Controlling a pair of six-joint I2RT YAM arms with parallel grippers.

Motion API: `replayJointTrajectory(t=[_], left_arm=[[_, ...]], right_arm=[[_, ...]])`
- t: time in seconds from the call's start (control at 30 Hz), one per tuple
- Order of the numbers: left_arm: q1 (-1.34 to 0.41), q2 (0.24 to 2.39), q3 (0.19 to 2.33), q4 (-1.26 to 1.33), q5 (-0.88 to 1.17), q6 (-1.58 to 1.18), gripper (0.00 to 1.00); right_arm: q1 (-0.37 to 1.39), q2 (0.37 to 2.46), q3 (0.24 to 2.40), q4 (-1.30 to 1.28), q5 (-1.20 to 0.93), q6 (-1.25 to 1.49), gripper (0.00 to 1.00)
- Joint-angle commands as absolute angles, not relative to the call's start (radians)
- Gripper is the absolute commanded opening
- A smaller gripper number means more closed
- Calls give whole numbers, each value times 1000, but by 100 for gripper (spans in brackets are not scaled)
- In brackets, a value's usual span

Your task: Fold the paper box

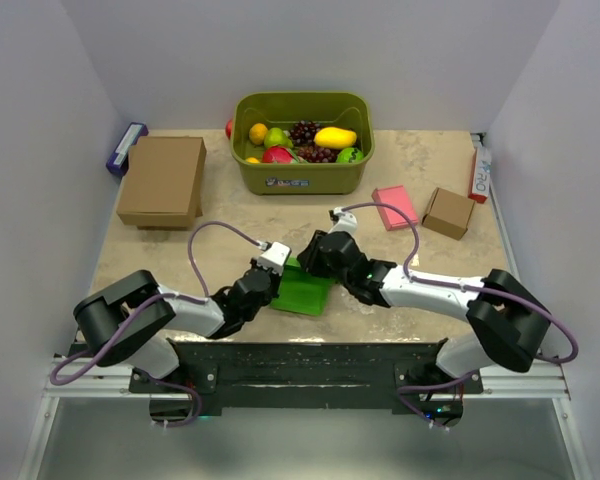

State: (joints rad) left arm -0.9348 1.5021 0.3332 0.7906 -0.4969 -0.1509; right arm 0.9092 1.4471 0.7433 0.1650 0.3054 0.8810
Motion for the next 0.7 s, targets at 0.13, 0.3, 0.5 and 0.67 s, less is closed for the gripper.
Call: replayJointTrajectory(t=[0.13,0.3,0.5,0.67], left_arm=[[-930,1477,311,854,-482,-172,0],[-927,1486,311,854,-474,-183,0],[-923,1506,333,798,-569,-207,0],[-923,1532,371,698,-678,-212,0]], right_arm=[[925,1514,765,144,377,870,31],[928,1505,759,115,419,870,31],[945,1497,744,104,452,880,30],[963,1500,742,92,479,893,30]])
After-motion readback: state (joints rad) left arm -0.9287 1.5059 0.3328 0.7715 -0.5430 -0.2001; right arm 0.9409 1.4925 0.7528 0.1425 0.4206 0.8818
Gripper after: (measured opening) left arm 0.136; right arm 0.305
